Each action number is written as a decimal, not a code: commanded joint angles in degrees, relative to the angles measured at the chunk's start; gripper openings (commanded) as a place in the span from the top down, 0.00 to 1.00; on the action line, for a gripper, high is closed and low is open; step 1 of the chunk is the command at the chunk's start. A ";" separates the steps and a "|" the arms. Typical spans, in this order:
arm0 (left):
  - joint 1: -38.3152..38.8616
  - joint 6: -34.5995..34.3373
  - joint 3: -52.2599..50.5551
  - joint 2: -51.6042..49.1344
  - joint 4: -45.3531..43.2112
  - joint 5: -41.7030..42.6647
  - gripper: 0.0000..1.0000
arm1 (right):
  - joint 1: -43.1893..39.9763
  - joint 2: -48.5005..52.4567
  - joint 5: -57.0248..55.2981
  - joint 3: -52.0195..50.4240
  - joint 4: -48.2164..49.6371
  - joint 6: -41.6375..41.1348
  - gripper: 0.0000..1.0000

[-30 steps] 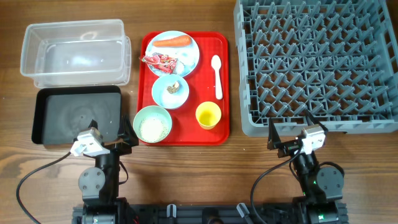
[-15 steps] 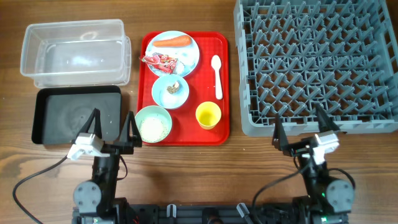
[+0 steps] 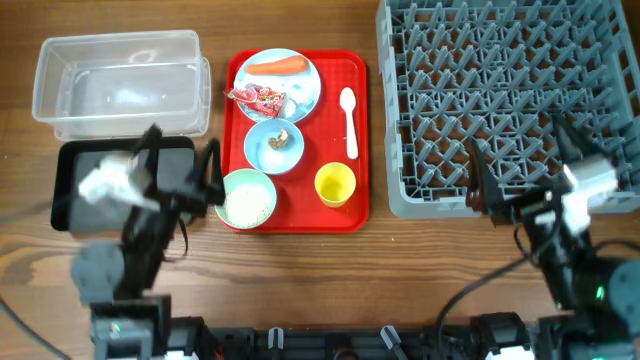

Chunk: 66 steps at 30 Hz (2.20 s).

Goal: Sort waste into correct bins and load items into the dishwasher rack
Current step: 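Reach the left gripper to the red wrapper and tissue on the plate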

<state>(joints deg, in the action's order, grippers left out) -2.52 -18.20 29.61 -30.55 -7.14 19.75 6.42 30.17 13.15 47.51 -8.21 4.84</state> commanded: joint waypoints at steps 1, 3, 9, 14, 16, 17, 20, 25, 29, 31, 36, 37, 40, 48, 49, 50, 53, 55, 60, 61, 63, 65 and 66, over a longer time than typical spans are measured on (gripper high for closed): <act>0.50 -0.17 14.80 -15.21 7.98 5.81 0.00 | -0.28 8.09 4.39 9.90 -7.21 2.93 0.00; 1.07 0.94 24.39 -24.17 16.15 6.67 0.00 | -0.28 12.59 4.79 14.60 -12.31 2.95 0.00; 8.48 12.07 49.53 -47.89 41.44 -0.48 0.00 | -0.28 22.08 4.90 20.00 -19.96 2.78 0.01; 11.78 11.78 52.19 -58.88 43.21 -4.20 0.00 | -0.28 27.17 5.01 20.00 -23.15 2.45 0.00; 11.80 11.76 52.19 -62.25 42.88 -4.20 0.00 | -0.28 28.59 5.01 20.00 -24.68 0.59 0.00; 11.80 11.76 52.19 -63.65 42.40 -4.13 0.00 | -0.28 29.27 5.01 20.00 -25.35 -0.74 0.00; 12.17 11.78 52.19 -68.48 39.95 -4.20 0.00 | -0.28 31.21 5.03 20.00 -26.69 -2.05 0.00; 15.08 6.67 52.22 -77.07 36.04 -6.86 0.01 | -0.28 33.38 5.03 20.00 -27.65 -2.49 0.00; 18.93 -1.16 52.22 -83.21 34.23 -16.39 0.01 | -0.28 34.01 5.03 20.00 -28.89 -2.49 0.00; 20.37 -5.20 52.22 -85.00 33.55 -22.62 0.00 | -0.28 34.01 5.03 19.98 -29.18 -2.51 0.00; 21.07 -6.73 52.19 -86.97 29.31 -24.79 0.01 | -0.28 34.01 5.03 19.98 -29.20 -2.49 0.00; 21.07 -6.73 52.19 -87.03 28.89 -24.79 0.00 | -0.28 34.03 5.03 19.98 -29.22 -2.49 0.00; 21.07 -6.73 52.19 -87.30 27.19 -24.79 0.01 | -0.28 34.03 5.01 19.98 -29.27 -2.47 0.00; 21.07 -6.71 52.19 -91.30 25.51 -24.76 0.09 | -0.28 34.25 5.01 19.98 -29.40 -2.47 0.00; 21.07 -6.71 52.19 -91.60 25.53 -24.76 0.12 | -0.28 34.25 5.01 19.98 -29.42 -2.49 0.00; 21.07 -6.71 52.19 -91.62 25.53 -24.76 0.17 | -0.28 34.25 5.01 19.98 -29.40 -2.49 0.00; 21.05 -6.71 52.19 -91.62 25.53 -24.76 0.53 | -0.28 34.25 5.01 19.98 -29.40 -2.49 0.00; 21.07 -6.71 52.19 -91.62 25.53 -24.76 0.80 | -0.28 34.25 4.98 19.98 -29.40 -2.47 0.00; 20.92 -6.64 52.30 -90.90 25.09 -24.76 0.96 | -0.28 34.25 4.98 19.98 -29.38 -2.47 0.00; 20.83 -6.62 52.57 -90.18 25.11 -24.79 0.96 | -0.28 34.25 4.98 19.98 -29.38 -2.45 0.00; 20.72 -6.40 53.66 -87.78 25.83 -24.76 0.96 | -0.28 34.25 4.98 19.98 -29.40 -2.47 0.00; 20.68 -6.23 55.39 -84.41 27.69 -24.76 0.96 | -0.28 34.25 4.98 19.98 -29.40 -2.45 0.00; 20.68 -6.21 56.37 -81.48 28.96 -24.76 0.96 | -0.28 34.25 4.98 19.98 -29.38 -2.49 0.00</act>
<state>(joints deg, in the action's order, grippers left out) 18.59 -24.73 82.28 -120.18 20.34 -4.67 6.42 63.83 16.97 66.17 -37.65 3.01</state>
